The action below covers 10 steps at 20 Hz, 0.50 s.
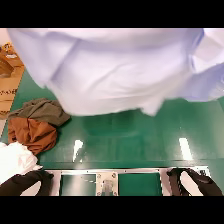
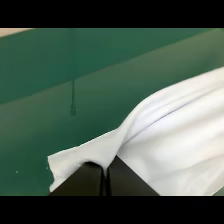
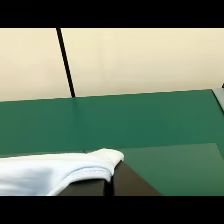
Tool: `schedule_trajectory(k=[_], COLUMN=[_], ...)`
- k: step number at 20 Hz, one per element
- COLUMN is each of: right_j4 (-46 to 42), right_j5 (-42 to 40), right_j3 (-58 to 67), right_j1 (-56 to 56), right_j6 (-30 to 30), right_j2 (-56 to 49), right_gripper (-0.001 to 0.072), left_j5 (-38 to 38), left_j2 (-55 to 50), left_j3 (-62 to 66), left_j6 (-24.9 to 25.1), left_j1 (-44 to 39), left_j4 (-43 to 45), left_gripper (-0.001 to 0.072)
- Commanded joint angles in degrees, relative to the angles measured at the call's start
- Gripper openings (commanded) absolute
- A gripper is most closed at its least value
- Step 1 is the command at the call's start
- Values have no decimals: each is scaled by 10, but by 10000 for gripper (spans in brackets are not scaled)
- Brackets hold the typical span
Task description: Fold the shirts.
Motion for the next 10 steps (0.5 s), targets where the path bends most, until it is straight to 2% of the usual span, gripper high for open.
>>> schedule_trajectory(k=[1,5,7,10], right_j4=[-4,0,0,16], right_j5=[-25,-46,-59,-66], right_j3=[-22,-43,-43,-43], right_j1=[0,0,0,0], right_j6=[-2,-16,-16,-16], right_j2=[-64,-223,-317,-446], right_gripper=[14,14,14,14], left_j5=[100,315,388,447], left_j2=[5,-53,-142,-296], left_j3=[-148,-335,-374,-374], left_j6=[4,16,83,244], left_j1=[1,1,0,0], left_j4=[-6,-70,-148,-312], left_gripper=[17,17,17,17])
